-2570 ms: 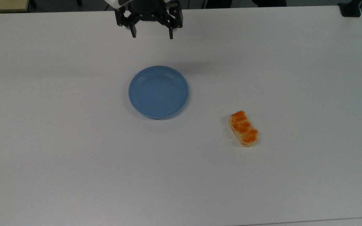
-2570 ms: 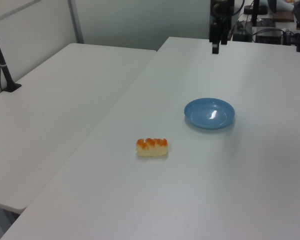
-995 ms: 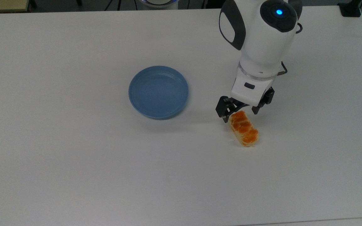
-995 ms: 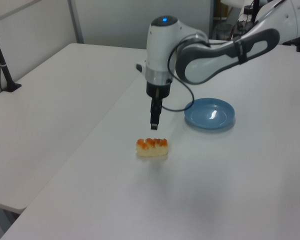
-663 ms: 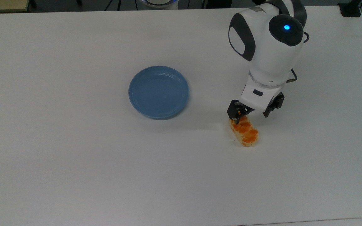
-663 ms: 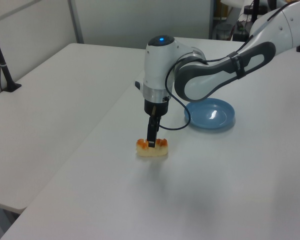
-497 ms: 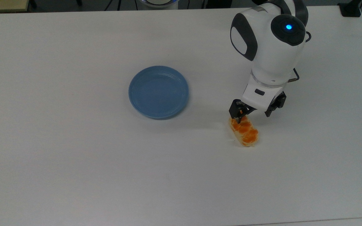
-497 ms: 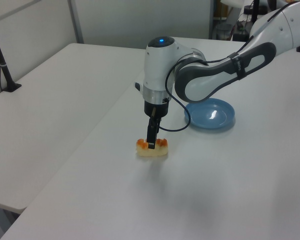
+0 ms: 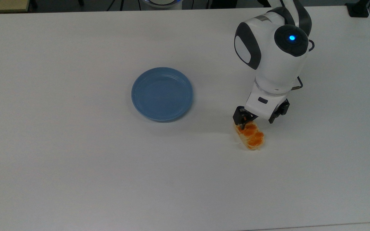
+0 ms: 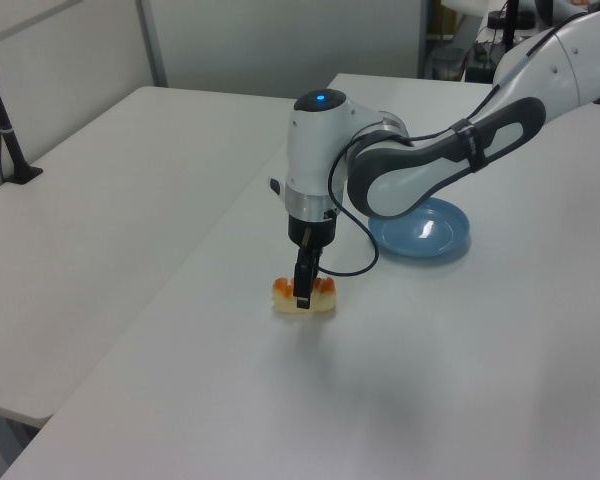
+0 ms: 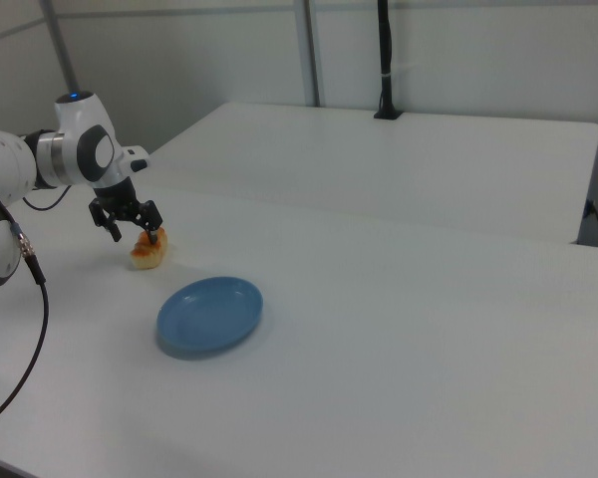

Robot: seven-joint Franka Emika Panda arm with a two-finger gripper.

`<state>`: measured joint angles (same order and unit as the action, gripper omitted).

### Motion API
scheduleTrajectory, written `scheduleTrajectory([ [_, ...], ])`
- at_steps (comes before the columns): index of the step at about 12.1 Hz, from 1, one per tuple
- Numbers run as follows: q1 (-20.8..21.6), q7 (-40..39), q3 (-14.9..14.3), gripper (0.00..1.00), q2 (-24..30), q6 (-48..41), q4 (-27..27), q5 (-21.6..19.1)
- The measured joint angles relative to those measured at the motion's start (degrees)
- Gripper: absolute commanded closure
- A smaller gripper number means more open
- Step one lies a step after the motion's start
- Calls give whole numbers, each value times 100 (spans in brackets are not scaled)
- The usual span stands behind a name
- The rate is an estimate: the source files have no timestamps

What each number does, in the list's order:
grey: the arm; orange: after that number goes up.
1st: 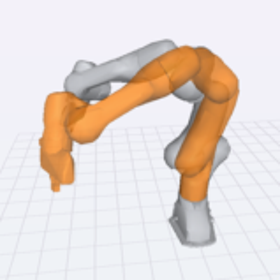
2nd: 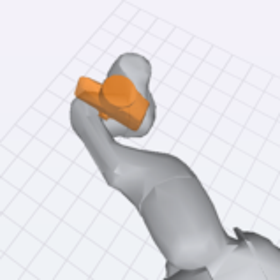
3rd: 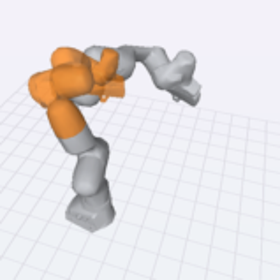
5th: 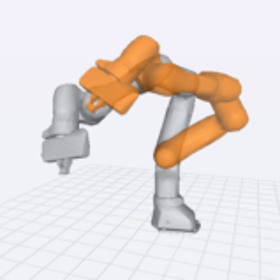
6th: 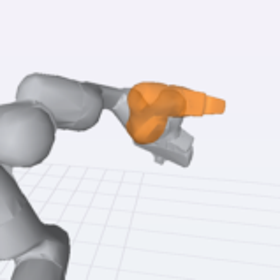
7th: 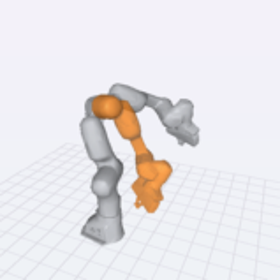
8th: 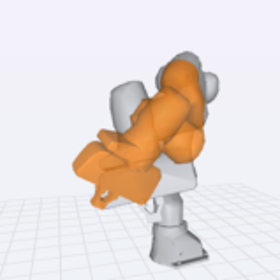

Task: Put the bread on a plate
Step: 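Close the gripper on the bread roll, then lift the bread roll and carry it over the blue plate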

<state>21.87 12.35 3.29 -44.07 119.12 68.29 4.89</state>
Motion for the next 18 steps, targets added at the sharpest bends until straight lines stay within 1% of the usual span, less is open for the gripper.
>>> scheduleTrajectory([
  [1, 0, 5, 0, 15, -15, 6, 0, 58],
  [3, -1, 14, 0, 36, -66, 16, 3, 139],
  [4, -5, 16, -2, 48, -91, 67, 2, 165],
  [5, -12, 19, -4, 53, -107, 81, 3, 170],
  [7, -15, 22, -11, 56, -126, 83, 3, 178],
  [12, -19, 65, -11, 56, -45, 83, -1, 178],
  [16, -145, 86, -14, 56, 426, 5, 106, 177],
  [18, -298, 86, -20, 56, 708, -312, 187, 177],
])
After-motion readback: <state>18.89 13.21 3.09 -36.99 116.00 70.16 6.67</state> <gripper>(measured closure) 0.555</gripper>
